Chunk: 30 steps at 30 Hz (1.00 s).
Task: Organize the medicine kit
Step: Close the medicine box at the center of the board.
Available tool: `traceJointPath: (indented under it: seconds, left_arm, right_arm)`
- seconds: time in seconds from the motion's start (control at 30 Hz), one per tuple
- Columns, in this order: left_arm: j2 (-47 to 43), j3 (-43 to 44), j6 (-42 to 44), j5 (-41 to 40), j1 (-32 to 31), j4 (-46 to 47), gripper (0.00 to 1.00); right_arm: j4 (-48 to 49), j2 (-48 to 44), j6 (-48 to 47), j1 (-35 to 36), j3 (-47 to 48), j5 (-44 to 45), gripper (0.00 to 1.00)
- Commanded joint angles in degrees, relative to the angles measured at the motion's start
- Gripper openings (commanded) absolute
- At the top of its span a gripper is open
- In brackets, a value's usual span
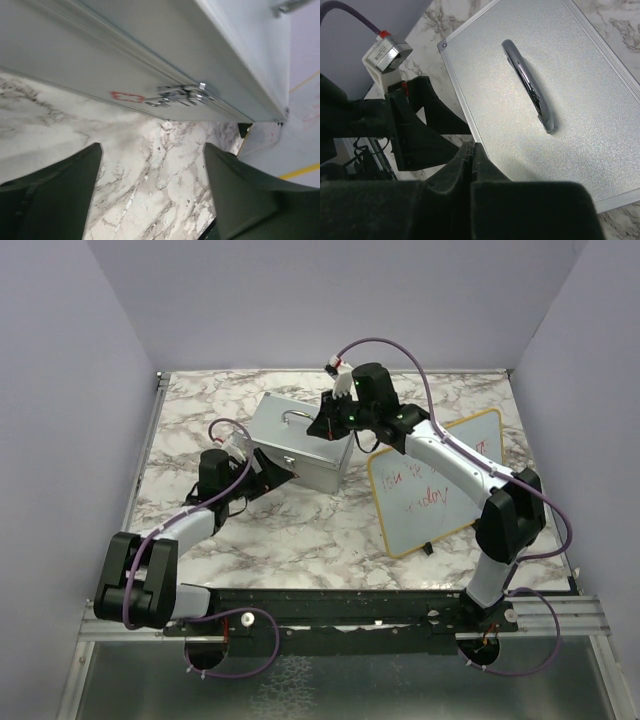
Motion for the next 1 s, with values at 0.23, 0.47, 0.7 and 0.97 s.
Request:
traceJointPath:
  seconds: [0.23,0.47,0.7,0.97]
  left_arm:
    - [-8.10,-4.33,2.42,6.05,-0.44,12.17,0.99]
    - [-5.25,-5.93,0.56,0.10,-2.76,22.49,0.99]
    - [-0.45,-7.00,0.26,-2.56,-4.24,27.73,0.99]
    - [6.11,-9.25,-2.29,-4.37,-5.76,39.67,0.99]
  right_arm:
    - [6.79,0.86,0.59,0.34,-2.67,-4.77,0.02]
    - [7.56,1.73,0.35,0.32,-2.27,-4.59,0.03]
    - [7.55,3.12,0.28,0.33,-1.34,-5.35,0.04]
    - [7.89,3.89,0.63,0.32,-1.06,-5.46,0.04]
